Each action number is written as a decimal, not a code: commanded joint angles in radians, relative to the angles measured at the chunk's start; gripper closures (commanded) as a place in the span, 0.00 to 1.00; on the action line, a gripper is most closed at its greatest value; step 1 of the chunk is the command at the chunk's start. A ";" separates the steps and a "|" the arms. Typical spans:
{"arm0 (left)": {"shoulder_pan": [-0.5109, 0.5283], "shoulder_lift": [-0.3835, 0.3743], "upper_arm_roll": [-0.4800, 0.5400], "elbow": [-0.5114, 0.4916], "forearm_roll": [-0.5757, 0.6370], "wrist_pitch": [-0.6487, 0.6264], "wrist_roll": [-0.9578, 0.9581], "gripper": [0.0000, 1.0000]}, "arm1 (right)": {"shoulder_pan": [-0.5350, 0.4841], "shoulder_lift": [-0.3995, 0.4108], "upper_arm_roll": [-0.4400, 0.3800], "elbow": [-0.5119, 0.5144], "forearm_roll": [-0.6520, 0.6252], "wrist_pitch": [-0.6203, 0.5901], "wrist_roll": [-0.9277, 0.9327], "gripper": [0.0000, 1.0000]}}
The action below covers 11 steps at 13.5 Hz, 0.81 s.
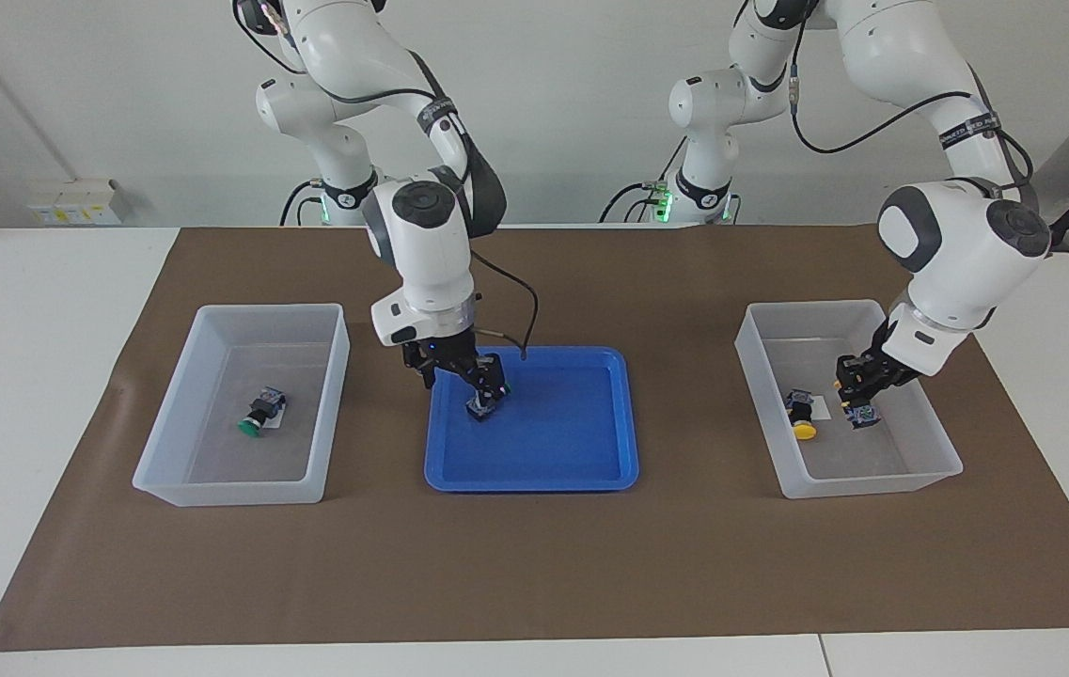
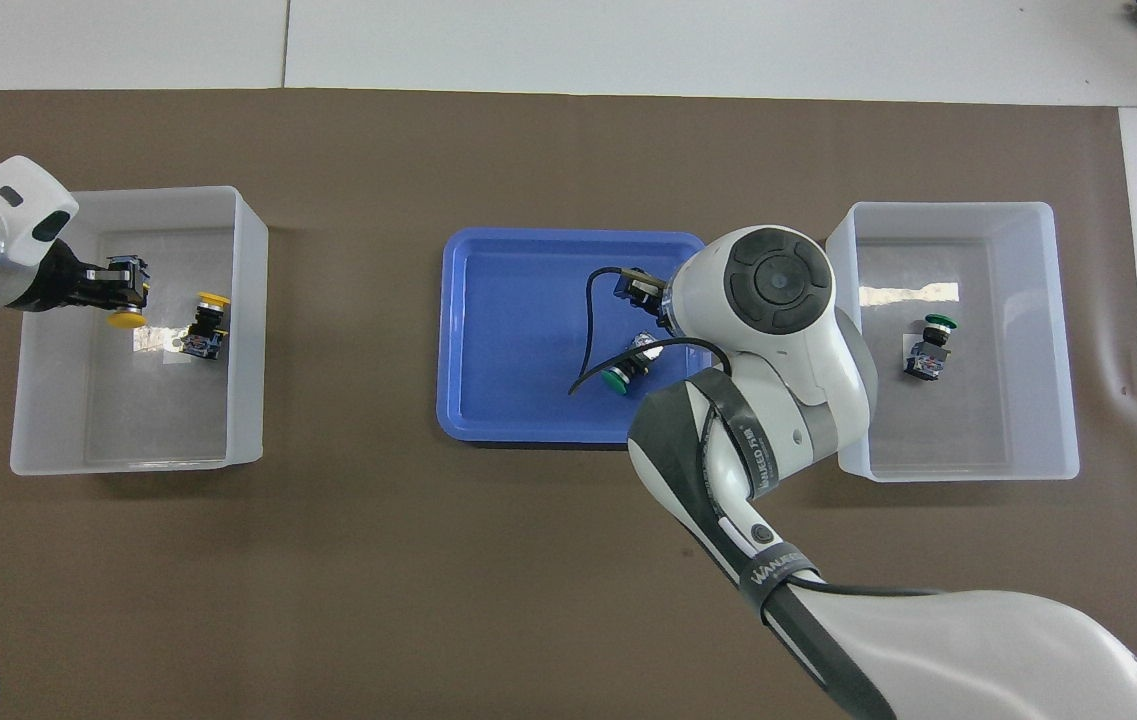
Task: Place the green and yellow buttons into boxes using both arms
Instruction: 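Release the yellow button in the bin while the right gripper grasps the green button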
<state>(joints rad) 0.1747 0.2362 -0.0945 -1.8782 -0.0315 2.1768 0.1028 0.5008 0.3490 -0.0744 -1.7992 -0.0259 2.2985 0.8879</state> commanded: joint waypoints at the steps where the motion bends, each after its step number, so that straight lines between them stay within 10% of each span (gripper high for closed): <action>1: 0.043 -0.075 -0.007 -0.146 -0.011 0.110 0.069 1.00 | 0.036 0.031 -0.004 0.006 -0.008 0.028 0.065 0.00; 8: 0.039 -0.046 -0.007 -0.222 -0.011 0.255 0.100 0.94 | 0.074 0.056 -0.004 -0.061 -0.008 0.055 0.112 0.00; 11: 0.037 -0.040 -0.007 -0.217 -0.011 0.256 0.101 0.36 | 0.076 0.039 -0.004 -0.098 -0.006 0.042 0.115 0.00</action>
<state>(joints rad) 0.2146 0.2073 -0.1049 -2.0752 -0.0315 2.4049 0.1828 0.5745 0.4208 -0.0754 -1.8555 -0.0259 2.3427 0.9792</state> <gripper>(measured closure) 0.581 0.000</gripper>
